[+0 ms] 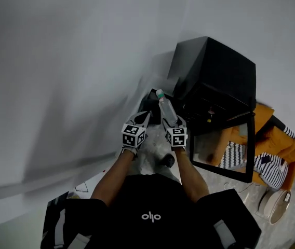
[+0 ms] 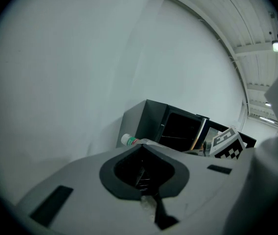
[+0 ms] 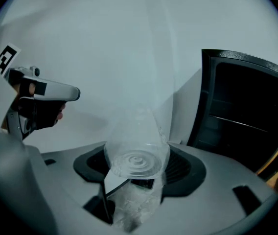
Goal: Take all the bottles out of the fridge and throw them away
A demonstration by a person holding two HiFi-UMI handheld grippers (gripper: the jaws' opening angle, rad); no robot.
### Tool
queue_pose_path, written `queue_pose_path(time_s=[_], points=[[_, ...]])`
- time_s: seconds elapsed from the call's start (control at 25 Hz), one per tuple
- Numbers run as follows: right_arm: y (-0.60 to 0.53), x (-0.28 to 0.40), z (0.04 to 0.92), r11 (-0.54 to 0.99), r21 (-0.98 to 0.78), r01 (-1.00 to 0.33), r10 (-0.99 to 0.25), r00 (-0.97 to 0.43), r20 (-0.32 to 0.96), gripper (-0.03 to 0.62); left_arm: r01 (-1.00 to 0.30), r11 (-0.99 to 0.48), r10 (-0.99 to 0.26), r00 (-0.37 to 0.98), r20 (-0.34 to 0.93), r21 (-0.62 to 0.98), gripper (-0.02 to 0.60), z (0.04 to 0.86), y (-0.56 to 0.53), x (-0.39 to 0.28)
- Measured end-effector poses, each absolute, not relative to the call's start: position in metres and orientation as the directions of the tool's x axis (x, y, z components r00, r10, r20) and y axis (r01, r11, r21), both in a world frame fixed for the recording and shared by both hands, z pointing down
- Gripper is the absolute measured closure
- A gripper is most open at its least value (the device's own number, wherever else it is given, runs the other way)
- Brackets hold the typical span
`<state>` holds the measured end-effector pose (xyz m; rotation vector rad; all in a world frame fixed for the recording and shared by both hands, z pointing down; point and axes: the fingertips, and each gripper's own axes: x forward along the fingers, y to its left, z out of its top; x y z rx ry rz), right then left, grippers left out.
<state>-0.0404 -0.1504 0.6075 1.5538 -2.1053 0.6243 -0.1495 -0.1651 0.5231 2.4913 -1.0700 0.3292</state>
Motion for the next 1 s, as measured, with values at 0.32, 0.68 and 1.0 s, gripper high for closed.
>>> queue_pose_path(time_s=[0.32,0.68,1.0], points=[[-0.178,-0.058,0.638,0.269,-0.115,-0.956,-0.744,-0.282,0.606,0.286,-0.761,-0.578,-0.638,0.647,0.418,0.296,0.581,0.572,-0.173,-0.185],[-0.227,-0.056,0.725,0.254,-0.117,-0.96,-0.739,-0.271,0.617,0.285,-0.756,-0.568,-0.614,0.653,0.443,0.327,0.581,0.662,-0.212,-0.184],[-0.263,-0.066,0.85,0.257,-0.122,-0.959,-0.722,-0.275,0.635,0.285,-0.73,-0.599,-0.6,0.681,0.421,0.328,0.581,0.763,-0.258,-0.174]])
